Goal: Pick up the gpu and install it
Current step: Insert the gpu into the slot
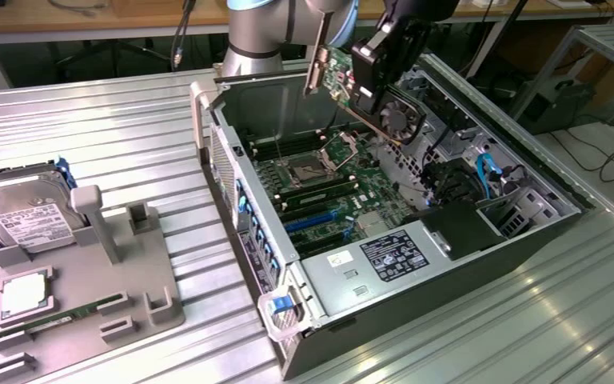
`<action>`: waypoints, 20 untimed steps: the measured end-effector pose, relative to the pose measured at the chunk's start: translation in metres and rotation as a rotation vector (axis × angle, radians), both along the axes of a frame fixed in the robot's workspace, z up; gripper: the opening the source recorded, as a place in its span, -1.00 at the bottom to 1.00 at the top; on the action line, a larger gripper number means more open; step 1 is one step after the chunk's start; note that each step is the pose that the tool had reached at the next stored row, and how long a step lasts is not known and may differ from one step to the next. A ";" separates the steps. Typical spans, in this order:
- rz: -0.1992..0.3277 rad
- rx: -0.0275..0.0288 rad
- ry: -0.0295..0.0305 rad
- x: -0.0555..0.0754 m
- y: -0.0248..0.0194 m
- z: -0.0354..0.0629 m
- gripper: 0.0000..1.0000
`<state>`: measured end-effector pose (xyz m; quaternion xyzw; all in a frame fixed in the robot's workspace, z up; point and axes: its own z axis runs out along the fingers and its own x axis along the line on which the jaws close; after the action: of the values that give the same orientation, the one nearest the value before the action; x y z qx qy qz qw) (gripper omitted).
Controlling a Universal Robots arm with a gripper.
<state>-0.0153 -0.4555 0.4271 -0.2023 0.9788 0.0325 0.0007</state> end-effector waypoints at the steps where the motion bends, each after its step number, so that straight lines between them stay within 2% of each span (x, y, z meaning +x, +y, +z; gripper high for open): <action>1: 0.008 0.0000 0.0000 0.000 0.0000 0.0000 -0.44; 11: 0.092 0.0020 0.0000 0.000 0.0000 0.0000 -0.44; 20: 0.200 0.0043 0.0000 0.000 0.0000 0.0000 -0.44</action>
<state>-0.0153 -0.4555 0.4272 -0.2990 0.9536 0.0345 -0.0021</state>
